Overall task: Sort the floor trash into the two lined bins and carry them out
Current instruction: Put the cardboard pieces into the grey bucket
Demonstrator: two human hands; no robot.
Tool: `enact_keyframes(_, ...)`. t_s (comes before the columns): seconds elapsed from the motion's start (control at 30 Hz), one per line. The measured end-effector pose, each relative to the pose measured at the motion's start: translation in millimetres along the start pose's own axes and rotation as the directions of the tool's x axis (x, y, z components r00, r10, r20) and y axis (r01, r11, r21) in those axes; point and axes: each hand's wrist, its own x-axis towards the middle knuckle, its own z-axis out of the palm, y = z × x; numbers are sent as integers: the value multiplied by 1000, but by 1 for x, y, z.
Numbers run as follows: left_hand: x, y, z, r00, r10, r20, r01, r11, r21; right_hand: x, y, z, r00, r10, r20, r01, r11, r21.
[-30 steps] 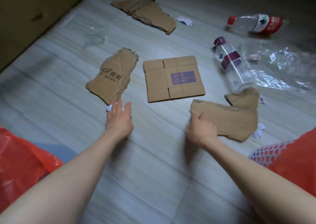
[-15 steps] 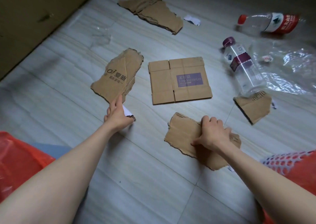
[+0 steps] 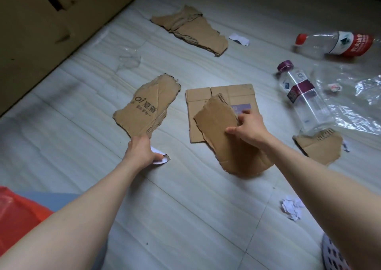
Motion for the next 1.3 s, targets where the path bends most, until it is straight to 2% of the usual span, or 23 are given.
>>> enact_keyframes(0.07, 9, -1, -10, 997, -62, -37, 60, 997, -48, 14, 1, 2, 998, 58, -10, -59, 997, -54)
enact_keyframes(0.23, 18, -13, -10, 975, -200, -92, 186, 973, -140, 19, -2, 5, 977, 210, -26, -211, 977, -22)
enact_keyframes(0.43, 0, -14, 0, 917, -374, -140, 358, 925, -124, 12, -10, 7, 967, 228, -110, -230, 973, -7)
enact_keyframes(0.63, 6, -5, 0, 848, -526, -56, 493, 824, -280, 7, -13, 6, 957, 164, -240, -191, 977, -94)
enact_keyframes(0.83, 5, -7, 6, 811, -579, 86, 579, 772, -261, -1, -12, 10, 934, 294, -201, -292, 956, 43)
enact_keyframes(0.93, 8, -11, 5, 799, -597, 70, 582, 739, -338, -3, -12, 11, 923, 329, -199, -313, 944, 109)
enact_keyframes(1.03, 11, -16, 4, 816, -574, 70, 540, 713, -447, -5, -13, 12, 909, 364, -200, -340, 929, 145)
enact_keyframes(1.17, 14, -11, -4, 807, -591, 1, 428, 583, -690, -5, -14, 14, 900, 384, -206, -360, 922, 144)
enact_keyframes(1.27, 25, -7, -11, 757, -647, 84, 391, 346, -853, -4, -16, 15, 895, 390, -216, -369, 920, 131)
enact_keyframes(1.3, 29, -6, -13, 743, -662, 95, 383, 305, -872, -4, -16, 16, 895, 391, -215, -370, 920, 129)
